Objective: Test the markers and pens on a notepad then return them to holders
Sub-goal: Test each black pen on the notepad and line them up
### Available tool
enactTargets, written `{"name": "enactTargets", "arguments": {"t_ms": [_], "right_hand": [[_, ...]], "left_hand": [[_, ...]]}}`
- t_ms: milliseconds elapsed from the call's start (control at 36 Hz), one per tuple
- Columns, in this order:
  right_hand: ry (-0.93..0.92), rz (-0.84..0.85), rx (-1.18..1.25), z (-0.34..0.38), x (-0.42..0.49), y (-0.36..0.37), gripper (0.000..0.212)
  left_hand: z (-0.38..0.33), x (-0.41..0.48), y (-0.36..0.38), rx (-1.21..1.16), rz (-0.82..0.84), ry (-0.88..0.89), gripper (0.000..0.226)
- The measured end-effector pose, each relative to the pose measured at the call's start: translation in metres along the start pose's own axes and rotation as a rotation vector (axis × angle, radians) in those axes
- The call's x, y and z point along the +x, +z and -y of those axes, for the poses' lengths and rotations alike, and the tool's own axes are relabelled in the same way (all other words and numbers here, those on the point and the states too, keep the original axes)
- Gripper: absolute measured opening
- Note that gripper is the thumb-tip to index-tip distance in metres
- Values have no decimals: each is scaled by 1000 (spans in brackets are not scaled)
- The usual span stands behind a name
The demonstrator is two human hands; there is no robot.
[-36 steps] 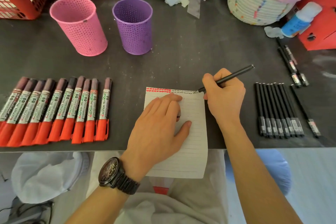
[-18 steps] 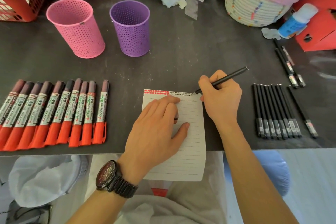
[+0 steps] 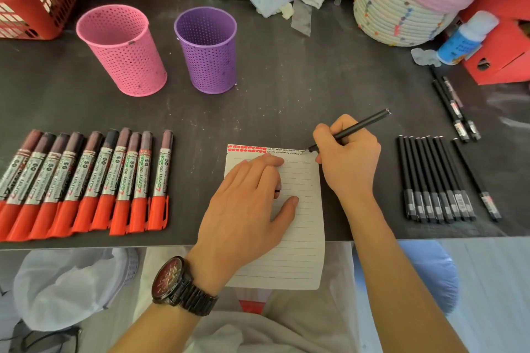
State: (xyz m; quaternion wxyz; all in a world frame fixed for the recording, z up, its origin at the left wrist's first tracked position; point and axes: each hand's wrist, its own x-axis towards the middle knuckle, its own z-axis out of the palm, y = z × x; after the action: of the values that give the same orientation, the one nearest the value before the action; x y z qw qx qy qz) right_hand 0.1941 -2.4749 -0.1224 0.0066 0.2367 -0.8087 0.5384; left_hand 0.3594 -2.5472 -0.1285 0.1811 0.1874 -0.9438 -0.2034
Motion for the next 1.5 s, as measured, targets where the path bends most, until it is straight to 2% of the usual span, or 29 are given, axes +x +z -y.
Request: {"name": "enactTargets", "arguments": {"t_ms": [861,1028,1333,1417,1500], "right_hand": [[-36,-12,-12,-3,1,0,41],[-25,-40,-6,-4,1,1,36],[141,-90,182,0,0,-3,41],[155,-79,259,6,-1,-6,41],[182,1,473,11,-4,-13,30]], "left_hand": [[0,0,0,6,0,-20,29],[0,0,-1,-2,-1,-16,31],[1,0,-1,-17,21,-50,26],[4,-1,-6,-130,14,-64,16],[8,-1,-9,-291,-2,-87,15]]}}
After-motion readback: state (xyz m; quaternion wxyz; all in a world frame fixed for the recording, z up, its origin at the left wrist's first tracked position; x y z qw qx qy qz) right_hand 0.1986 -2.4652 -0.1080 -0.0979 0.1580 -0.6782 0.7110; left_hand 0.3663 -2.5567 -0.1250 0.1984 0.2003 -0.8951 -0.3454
